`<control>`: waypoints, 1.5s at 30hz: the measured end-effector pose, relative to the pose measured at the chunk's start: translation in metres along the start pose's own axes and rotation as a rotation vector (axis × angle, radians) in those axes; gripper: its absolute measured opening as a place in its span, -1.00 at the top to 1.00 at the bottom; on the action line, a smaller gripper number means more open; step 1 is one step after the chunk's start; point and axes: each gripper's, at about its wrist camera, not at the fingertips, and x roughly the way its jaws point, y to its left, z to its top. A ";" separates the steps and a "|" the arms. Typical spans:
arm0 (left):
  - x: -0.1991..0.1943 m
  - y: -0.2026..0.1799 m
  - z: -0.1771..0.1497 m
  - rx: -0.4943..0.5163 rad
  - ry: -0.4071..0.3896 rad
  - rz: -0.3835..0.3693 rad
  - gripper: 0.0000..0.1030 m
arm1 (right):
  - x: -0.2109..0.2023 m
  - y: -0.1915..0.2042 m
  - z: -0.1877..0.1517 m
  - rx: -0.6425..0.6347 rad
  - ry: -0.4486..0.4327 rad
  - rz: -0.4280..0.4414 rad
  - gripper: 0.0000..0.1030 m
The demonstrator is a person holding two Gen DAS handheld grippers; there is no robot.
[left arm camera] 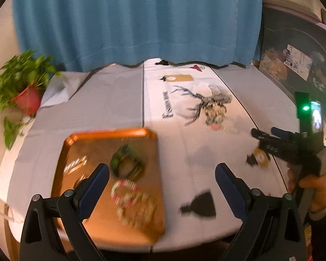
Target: Organize jewelry
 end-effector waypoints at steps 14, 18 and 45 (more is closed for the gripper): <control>0.141 -0.055 0.100 0.091 0.065 -0.156 -0.88 | 0.076 -0.026 0.016 -0.086 0.062 -0.161 -0.44; 0.177 -0.072 0.112 0.161 0.096 -0.199 -0.88 | 0.072 -0.056 0.010 0.011 0.066 -0.178 -0.47; 0.235 -0.133 0.129 0.407 0.244 -0.415 0.95 | 0.062 -0.060 0.008 0.034 0.011 -0.070 0.57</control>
